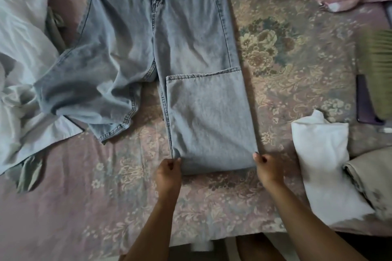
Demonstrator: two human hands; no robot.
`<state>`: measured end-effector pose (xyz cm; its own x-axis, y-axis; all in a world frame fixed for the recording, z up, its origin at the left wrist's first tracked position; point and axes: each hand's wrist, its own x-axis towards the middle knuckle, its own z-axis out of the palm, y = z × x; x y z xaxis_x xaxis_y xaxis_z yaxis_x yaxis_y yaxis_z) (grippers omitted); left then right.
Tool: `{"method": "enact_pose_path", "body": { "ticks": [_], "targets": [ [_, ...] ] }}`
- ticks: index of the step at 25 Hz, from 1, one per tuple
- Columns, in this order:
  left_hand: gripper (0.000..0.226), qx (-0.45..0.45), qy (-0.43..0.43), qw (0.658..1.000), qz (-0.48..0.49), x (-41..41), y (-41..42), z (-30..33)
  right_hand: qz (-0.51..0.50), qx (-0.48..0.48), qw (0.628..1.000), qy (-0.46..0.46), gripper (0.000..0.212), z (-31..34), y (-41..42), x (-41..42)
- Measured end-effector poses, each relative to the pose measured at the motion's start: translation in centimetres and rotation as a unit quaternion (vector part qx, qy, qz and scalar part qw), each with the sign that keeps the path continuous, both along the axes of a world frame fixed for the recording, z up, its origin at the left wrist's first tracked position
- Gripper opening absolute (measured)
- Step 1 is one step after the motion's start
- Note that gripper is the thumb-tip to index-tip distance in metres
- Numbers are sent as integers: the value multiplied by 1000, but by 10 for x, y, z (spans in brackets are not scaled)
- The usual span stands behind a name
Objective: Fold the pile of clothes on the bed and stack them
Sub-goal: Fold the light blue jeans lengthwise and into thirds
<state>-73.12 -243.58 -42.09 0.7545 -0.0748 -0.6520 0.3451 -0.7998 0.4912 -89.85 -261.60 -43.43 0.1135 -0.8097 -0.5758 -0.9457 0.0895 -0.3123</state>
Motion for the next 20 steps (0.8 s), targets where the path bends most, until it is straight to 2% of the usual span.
{"method": "enact_pose_path", "body": {
  "ticks": [3,5,7,9,11,14,17,18,19,20],
  "targets": [
    [21,11,25,997,66,-3,0,0,-14,25,999,-21,39,5,2,-1],
    [27,12,36,997,73,-3,3,-1,-46,50,997,-45,38,7,-3,4],
    [26,1,50,995,83,-2,5,-1,-123,99,983,-94,30,3,-7,6],
    [17,-7,68,993,101,-1,6,3,-217,150,954,-145,23,1,-9,6],
    [15,-18,91,991,100,-3,6,8,-238,127,950,-156,16,7,-10,2],
    [26,-40,119,988,86,-18,6,9,-167,-17,979,-112,19,22,-15,-8],
    [32,-35,116,991,63,-35,4,3,-64,-111,989,-77,17,19,-16,-15],
    [31,3,87,996,2,-39,2,2,-23,-140,989,-38,20,15,-12,-13],
    [37,65,12,992,-110,-40,1,-1,32,-186,982,10,27,10,-5,-8],
    [45,104,-96,963,-229,-38,0,-5,103,-230,967,38,36,4,4,1]
  ]
}}
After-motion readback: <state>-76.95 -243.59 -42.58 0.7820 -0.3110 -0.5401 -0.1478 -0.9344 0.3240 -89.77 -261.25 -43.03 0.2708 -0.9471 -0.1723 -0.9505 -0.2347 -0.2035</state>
